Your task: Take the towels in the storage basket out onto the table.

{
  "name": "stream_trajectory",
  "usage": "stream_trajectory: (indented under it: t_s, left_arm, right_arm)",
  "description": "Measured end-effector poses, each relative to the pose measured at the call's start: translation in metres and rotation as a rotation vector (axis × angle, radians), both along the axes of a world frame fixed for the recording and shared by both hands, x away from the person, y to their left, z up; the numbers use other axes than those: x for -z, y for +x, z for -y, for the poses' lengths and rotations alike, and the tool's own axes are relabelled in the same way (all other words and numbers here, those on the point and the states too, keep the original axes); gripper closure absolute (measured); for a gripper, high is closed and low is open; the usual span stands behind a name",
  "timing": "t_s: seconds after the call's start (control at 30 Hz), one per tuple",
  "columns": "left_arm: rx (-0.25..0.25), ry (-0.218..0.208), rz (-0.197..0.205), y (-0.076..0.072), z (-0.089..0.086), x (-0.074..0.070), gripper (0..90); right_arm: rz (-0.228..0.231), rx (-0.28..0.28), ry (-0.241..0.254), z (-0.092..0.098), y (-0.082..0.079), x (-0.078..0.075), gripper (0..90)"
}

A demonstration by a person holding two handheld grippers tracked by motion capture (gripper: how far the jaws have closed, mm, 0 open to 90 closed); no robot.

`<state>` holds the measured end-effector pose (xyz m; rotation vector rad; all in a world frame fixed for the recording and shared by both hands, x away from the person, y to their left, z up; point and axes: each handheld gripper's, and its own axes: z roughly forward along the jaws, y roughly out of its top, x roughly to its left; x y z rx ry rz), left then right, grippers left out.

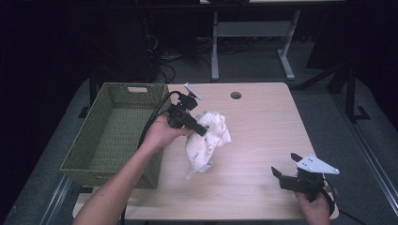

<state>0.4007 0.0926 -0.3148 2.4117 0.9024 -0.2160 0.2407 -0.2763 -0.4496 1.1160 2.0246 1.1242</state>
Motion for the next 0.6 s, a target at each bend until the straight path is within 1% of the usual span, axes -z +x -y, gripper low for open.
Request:
stream_trajectory:
  t_s: [0.1, 0.2, 0.37, 0.4, 0.43, 0.47, 0.57, 0.6]
  left_arm:
    - [0.0, -0.002, -0.007, 0.001, 0.004, 0.003, 73.5]
    - [-0.003, -0.005, -0.014, 0.003, 0.009, 0.01, 73.5]
    - [-0.006, -0.004, -0.024, 0.005, 0.014, 0.017, 73.5]
    - [-0.006, 0.006, -0.025, 0.006, 0.016, 0.02, 73.5]
    - [-0.006, 0.006, -0.025, 0.006, 0.016, 0.02, 73.4]
    - [-0.011, 0.011, -0.021, 0.007, 0.019, 0.024, 73.4]
    - [-0.012, 0.008, -0.029, 0.008, 0.022, 0.027, 73.4]
    - [-0.013, 0.008, -0.032, 0.009, 0.024, 0.031, 73.4]
  right_arm:
    - [0.0, -0.001, -0.001, 0.0, 0.0, 0.0, 13.5]
    - [0.001, 0.0, 0.002, 0.001, 0.0, -0.001, 13.6]
    - [0.001, 0.0, 0.005, 0.001, -0.001, -0.001, 13.5]
    - [0.005, -0.001, 0.004, 0.001, 0.0, -0.001, 13.5]
    - [0.004, -0.001, 0.004, 0.001, 0.0, -0.001, 13.5]
    - [0.004, -0.001, 0.003, 0.001, 0.0, -0.001, 13.5]
    - [0.004, -0.002, 0.002, 0.001, 0.0, -0.001, 13.5]
    - [0.005, -0.002, 0.004, 0.001, 0.0, -0.001, 13.5]
